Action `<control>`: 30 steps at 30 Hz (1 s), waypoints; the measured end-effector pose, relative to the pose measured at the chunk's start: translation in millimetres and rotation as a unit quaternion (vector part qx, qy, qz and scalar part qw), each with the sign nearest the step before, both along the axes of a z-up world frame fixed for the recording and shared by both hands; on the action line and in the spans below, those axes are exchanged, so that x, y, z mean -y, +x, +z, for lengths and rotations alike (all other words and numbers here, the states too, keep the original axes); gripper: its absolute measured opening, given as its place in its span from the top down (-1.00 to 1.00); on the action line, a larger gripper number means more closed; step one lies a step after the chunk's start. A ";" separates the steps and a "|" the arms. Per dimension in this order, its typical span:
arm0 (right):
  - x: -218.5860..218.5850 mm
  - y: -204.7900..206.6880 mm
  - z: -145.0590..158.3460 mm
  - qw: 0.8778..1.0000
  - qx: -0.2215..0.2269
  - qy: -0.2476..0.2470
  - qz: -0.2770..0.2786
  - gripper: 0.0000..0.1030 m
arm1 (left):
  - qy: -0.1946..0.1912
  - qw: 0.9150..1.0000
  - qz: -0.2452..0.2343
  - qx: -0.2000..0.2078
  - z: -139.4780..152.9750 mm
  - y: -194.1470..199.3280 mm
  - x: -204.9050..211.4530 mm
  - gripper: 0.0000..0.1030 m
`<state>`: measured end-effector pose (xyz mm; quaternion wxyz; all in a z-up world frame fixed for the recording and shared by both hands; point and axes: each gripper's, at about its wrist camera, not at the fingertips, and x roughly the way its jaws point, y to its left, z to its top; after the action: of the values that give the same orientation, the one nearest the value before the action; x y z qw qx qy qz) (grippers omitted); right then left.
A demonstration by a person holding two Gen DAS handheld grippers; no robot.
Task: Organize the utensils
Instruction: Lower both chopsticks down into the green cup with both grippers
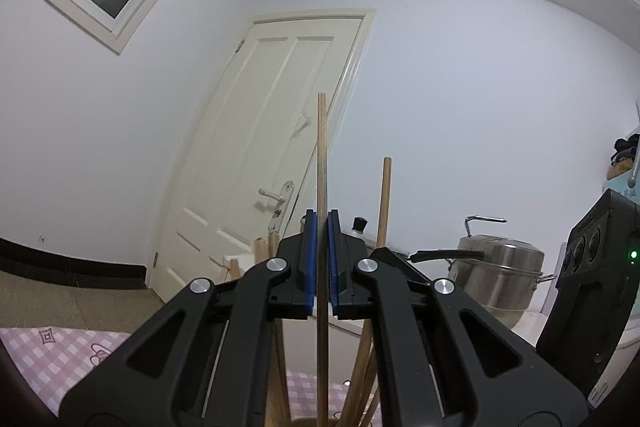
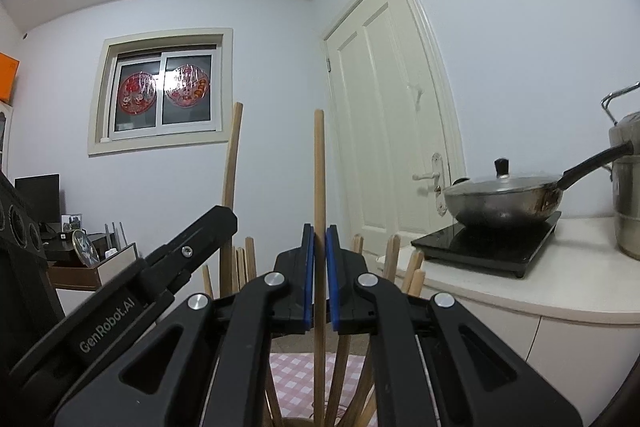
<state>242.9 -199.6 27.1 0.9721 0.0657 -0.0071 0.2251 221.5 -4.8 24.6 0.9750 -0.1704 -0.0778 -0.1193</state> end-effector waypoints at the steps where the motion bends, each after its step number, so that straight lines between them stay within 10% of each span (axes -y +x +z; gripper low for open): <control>1: -0.1 0.5 -1.6 1.000 -0.003 -0.001 -0.001 0.91 | 0.001 1.000 -0.001 -0.002 -1.5 0.3 -0.3 0.89; 30: 5.3 -51.8 -34.5 0.997 -0.065 -0.028 -0.016 0.90 | 0.046 0.998 -0.011 -0.049 -25.1 -25.1 0.7 0.89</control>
<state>191.1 -204.9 -7.3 0.9754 0.0532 0.0616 0.2049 196.4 -5.6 -0.5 0.9831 -0.1320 -0.0225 -0.1248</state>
